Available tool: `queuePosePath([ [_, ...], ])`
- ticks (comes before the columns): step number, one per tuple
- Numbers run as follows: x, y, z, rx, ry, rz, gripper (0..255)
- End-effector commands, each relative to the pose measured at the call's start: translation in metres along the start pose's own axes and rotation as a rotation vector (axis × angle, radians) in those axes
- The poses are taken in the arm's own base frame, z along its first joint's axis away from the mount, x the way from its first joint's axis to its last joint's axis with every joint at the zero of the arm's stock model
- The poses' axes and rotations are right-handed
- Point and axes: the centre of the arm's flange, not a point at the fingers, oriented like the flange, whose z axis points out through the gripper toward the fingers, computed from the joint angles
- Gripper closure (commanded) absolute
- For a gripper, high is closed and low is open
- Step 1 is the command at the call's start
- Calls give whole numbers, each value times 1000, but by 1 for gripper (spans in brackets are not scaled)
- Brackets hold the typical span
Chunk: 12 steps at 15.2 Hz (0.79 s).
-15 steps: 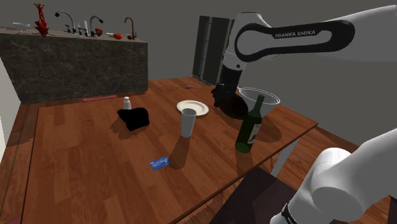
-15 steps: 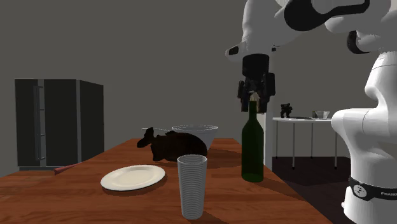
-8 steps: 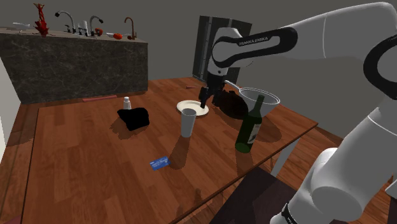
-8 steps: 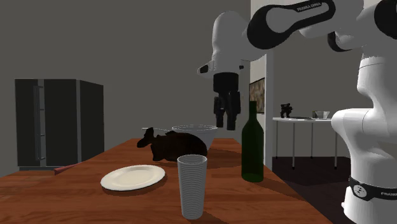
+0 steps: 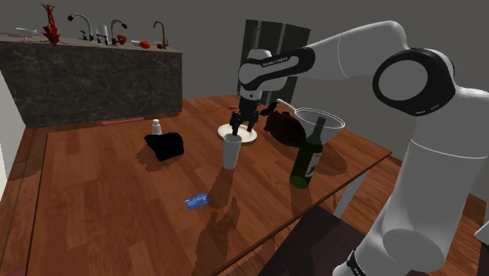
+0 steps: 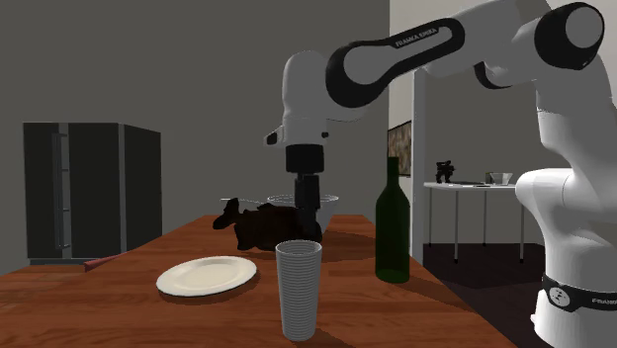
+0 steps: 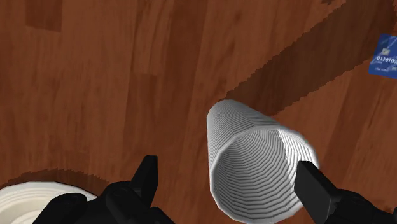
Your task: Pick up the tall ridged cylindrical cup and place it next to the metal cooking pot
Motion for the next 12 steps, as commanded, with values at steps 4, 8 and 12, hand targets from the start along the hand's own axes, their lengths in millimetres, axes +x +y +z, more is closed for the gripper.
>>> queuePosePath([
  [4, 17, 8, 30, 8, -6, 10, 0],
  [8, 17, 8, 51, 8, -6, 10, 0],
  [12, 17, 8, 54, 8, -6, 10, 0],
])
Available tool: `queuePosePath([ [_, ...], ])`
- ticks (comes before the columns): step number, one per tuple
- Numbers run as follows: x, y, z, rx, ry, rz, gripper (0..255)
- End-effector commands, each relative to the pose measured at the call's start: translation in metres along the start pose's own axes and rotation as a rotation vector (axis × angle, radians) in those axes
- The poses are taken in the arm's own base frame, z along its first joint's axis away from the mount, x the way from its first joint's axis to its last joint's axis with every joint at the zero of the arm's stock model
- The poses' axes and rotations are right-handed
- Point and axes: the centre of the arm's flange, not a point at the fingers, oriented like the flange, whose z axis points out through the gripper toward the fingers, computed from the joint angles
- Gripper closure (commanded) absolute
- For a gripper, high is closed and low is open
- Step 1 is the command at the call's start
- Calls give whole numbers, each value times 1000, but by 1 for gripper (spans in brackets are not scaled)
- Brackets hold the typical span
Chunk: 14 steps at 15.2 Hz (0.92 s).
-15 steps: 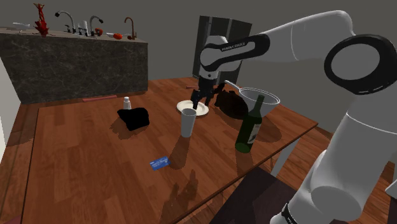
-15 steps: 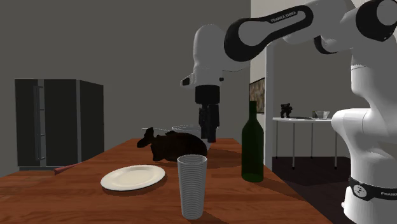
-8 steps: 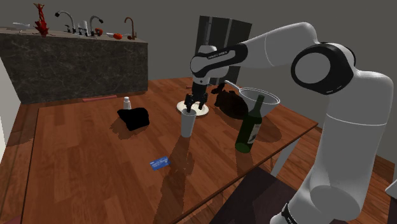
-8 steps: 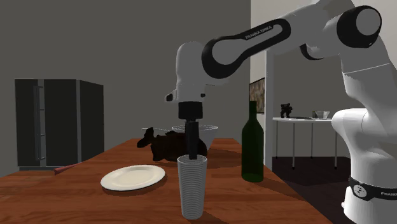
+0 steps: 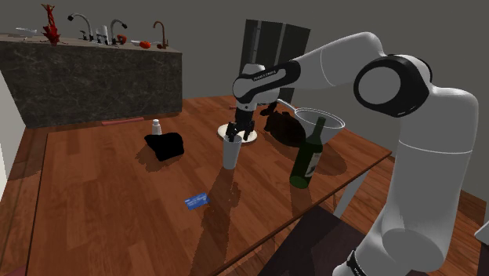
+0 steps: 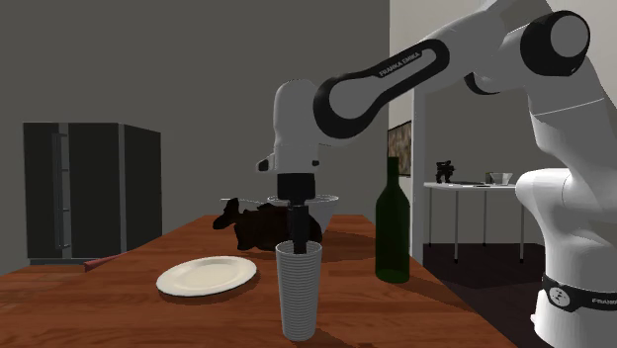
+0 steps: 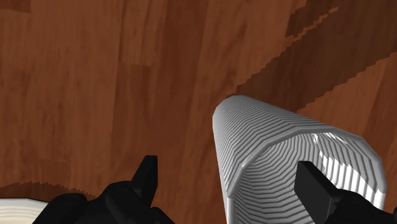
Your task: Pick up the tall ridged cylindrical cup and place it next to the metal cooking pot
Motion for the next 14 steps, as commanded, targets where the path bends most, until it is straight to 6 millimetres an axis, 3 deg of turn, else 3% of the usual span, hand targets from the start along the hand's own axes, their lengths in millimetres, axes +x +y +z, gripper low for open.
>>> queuePosePath([
  [1, 0, 0, 0, 0, 0, 0, 0],
  [4, 0, 0, 0, 0, 0, 0, 0],
  [5, 0, 0, 0, 0, 0, 0, 255],
  [14, 0, 0, 0, 0, 0, 0, 255],
])
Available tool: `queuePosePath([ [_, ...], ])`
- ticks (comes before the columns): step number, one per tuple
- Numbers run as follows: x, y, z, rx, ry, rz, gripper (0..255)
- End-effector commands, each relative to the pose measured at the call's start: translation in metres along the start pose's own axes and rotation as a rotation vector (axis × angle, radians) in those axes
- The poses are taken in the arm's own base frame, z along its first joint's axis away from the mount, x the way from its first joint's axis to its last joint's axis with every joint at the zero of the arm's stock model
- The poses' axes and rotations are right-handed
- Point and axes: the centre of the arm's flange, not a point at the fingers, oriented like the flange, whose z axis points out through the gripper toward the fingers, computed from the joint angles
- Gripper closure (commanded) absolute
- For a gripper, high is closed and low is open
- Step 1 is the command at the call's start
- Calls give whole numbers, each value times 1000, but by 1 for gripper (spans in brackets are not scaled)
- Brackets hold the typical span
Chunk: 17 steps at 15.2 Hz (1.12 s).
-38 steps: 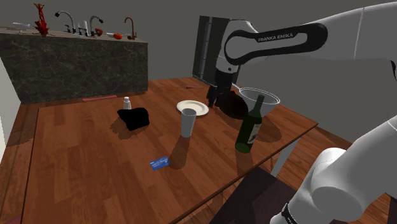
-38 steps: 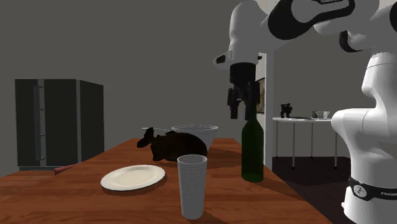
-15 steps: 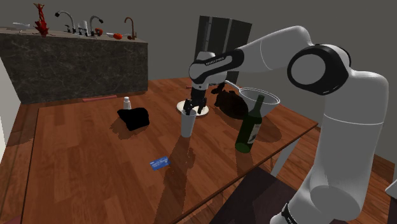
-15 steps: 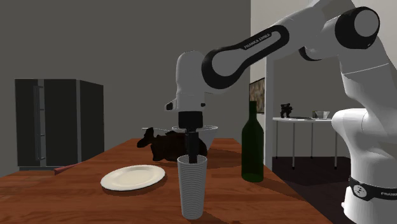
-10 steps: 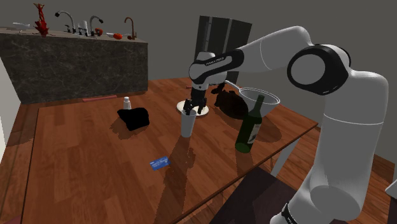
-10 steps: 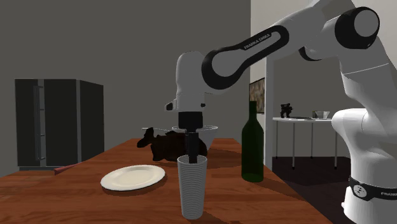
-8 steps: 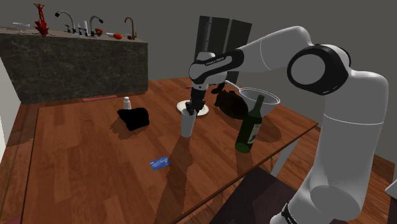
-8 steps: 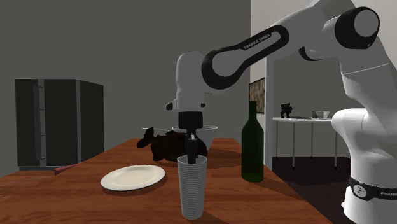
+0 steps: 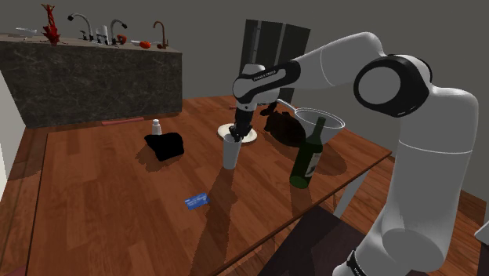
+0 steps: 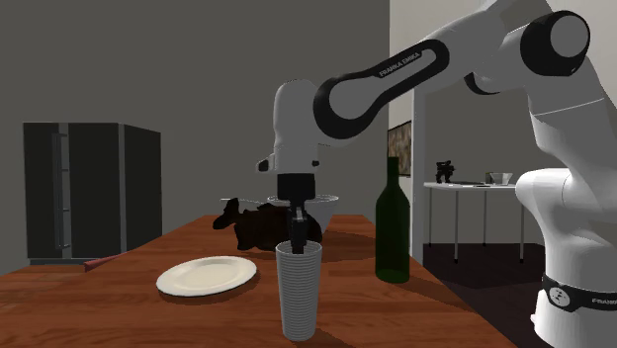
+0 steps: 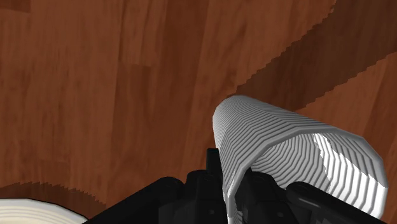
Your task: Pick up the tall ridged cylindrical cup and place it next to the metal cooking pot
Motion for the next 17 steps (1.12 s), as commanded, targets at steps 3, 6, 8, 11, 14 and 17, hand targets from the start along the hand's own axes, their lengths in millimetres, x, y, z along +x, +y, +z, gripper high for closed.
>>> queuePosePath([
  [3, 0, -1, -16, 0, 0, 0, 255],
  [6, 0, -3, -31, 0, 0, 0, 255],
  [8, 0, -4, -42, 0, 0, 0, 255],
  [11, 0, -5, -58, 0, 0, 0, 255],
  [14, 0, -7, -74, 0, 0, 0, 255],
  [17, 0, -8, -89, 0, 0, 0, 255],
])
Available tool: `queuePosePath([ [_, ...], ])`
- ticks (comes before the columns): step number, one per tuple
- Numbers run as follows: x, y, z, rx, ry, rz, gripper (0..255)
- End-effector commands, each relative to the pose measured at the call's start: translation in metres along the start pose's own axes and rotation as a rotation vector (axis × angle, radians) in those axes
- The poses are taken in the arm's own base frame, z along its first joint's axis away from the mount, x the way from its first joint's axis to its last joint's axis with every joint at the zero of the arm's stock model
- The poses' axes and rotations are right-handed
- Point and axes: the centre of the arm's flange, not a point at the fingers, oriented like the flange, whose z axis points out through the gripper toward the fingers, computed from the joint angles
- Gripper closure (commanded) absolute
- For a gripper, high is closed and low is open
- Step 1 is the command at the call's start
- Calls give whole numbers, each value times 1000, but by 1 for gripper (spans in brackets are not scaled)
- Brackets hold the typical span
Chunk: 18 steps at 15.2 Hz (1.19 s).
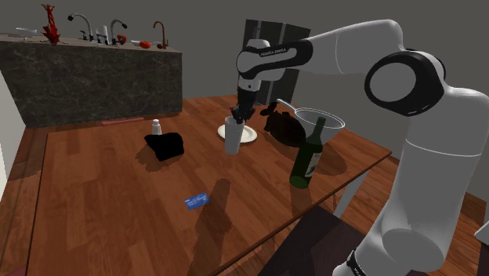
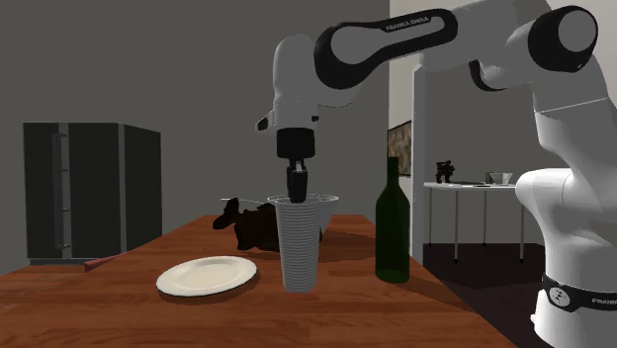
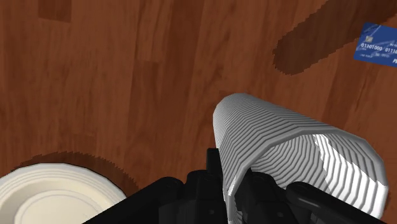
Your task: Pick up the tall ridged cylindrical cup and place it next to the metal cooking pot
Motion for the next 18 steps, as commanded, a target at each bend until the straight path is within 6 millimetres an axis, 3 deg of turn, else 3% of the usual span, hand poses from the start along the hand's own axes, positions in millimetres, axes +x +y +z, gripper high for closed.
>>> queuePosePath([
  [1, -1, -1, -11, 0, 0, 0, 255],
  [18, -1, -9, -100, 0, 0, 0, 255],
])
